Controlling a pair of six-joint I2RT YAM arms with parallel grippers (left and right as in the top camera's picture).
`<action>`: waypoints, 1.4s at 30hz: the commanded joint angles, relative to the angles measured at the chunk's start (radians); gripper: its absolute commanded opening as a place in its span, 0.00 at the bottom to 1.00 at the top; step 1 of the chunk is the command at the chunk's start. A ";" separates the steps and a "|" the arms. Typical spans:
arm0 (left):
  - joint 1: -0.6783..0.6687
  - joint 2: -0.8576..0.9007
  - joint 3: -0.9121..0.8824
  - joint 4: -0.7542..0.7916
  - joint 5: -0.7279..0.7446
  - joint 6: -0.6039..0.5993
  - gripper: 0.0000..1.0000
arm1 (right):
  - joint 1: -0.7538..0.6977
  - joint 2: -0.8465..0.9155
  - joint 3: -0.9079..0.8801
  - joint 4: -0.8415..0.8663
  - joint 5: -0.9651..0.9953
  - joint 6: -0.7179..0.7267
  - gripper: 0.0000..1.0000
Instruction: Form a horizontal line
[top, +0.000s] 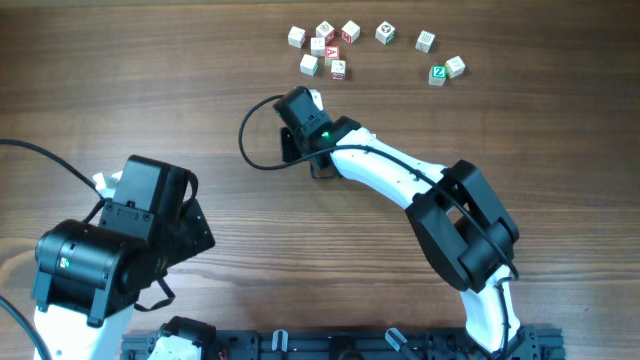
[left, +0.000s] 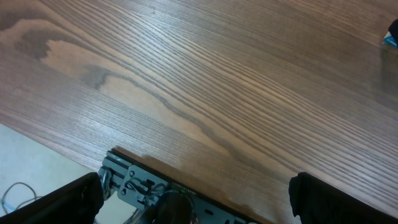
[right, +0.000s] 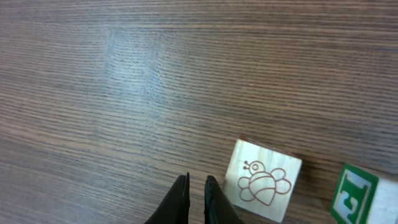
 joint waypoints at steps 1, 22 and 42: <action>0.004 -0.003 -0.003 0.000 -0.016 -0.018 1.00 | 0.001 0.021 0.007 -0.005 0.051 0.012 0.09; 0.004 -0.003 -0.003 0.000 -0.016 -0.018 1.00 | 0.000 0.021 0.007 0.068 0.100 0.012 0.08; 0.004 -0.002 -0.003 0.000 -0.016 -0.017 1.00 | -0.004 0.056 0.007 0.085 0.100 0.010 0.08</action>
